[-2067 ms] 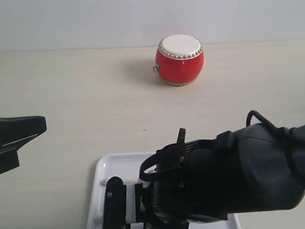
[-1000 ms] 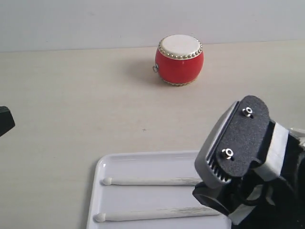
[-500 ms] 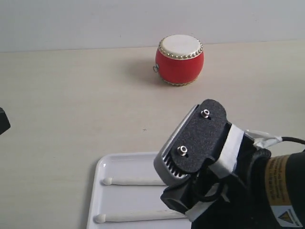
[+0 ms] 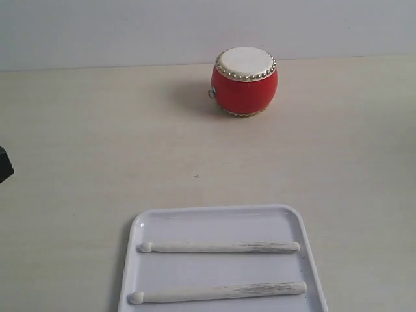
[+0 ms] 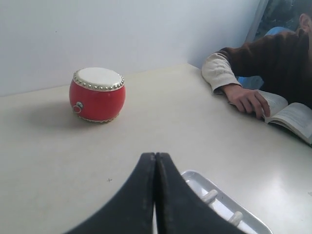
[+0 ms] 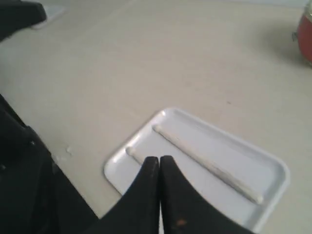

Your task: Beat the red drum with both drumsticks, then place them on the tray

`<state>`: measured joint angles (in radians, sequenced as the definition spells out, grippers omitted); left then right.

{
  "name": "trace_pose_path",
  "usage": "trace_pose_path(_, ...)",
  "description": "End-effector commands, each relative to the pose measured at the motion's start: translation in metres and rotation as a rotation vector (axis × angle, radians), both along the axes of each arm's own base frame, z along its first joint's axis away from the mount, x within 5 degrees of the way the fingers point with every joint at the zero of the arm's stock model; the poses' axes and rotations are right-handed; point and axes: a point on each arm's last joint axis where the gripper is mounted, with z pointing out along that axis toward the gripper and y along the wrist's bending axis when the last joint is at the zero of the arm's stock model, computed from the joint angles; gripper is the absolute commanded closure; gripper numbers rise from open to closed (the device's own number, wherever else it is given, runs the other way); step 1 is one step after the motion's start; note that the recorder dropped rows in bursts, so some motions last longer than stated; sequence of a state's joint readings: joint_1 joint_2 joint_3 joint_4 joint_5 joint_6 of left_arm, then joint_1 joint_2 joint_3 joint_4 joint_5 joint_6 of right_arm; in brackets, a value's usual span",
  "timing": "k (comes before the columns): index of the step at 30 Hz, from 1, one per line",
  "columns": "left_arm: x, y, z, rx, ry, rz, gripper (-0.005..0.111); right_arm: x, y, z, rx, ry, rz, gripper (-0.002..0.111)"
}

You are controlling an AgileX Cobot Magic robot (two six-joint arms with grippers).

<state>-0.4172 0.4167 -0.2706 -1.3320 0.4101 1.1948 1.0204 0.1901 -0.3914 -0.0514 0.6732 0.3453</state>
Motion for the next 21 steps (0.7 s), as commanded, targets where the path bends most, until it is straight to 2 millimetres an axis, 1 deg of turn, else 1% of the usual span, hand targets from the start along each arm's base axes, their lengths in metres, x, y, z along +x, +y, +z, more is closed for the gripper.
trace_pose_path(1, -0.001, 0.0, 0.003, -0.021, 0.003, -0.005, 0.107, -0.011, -0.016, 0.013, 0.181, -0.306, -0.069, 0.108)
trace_pose_path(2, -0.001, -0.001, 0.003, -0.021, 0.004, -0.01, 0.107, -0.013, -0.019, 0.012, 0.187, -0.325, -0.092, 0.108)
trace_pose_path(3, -0.001, -0.001, 0.003, -0.018, 0.006, -0.017, 0.107, -0.011, -0.018, 0.01, 0.189, -0.303, -0.154, 0.108)
trace_pose_path(4, -0.002, -0.001, 0.003, -0.019, 0.004, -0.017, 0.107, -0.011, -0.017, 0.007, 0.193, -0.274, -0.177, 0.108)
trace_pose_path(5, -0.002, -0.001, 0.003, -0.022, 0.009, -0.019, 0.107, -0.011, -0.016, 0.008, 0.238, -0.252, -0.252, 0.108)
trace_pose_path(7, -0.002, -0.001, 0.003, -0.022, 0.009, -0.019, 0.107, -0.009, -0.016, 0.01, 0.24, -0.282, -0.348, 0.108)
trace_pose_path(11, -0.002, -0.002, 0.003, -0.023, 0.012, -0.03, 0.107, -0.003, -0.023, 0.01, 0.218, -0.297, -0.689, 0.108)
trace_pose_path(12, -0.002, -0.002, 0.003, -0.022, 0.01, -0.03, 0.107, -0.002, -0.024, 0.01, 0.21, -0.304, -0.731, 0.108)
trace_pose_path(15, -0.002, -0.002, 0.003, -0.021, 0.009, -0.03, 0.107, -0.001, -0.026, 0.01, 0.198, -0.314, -0.806, 0.108)
trace_pose_path(21, -0.002, -0.002, 0.003, -0.021, 0.009, -0.03, 0.107, -0.001, -0.026, 0.009, 0.195, -0.313, -0.814, 0.108)
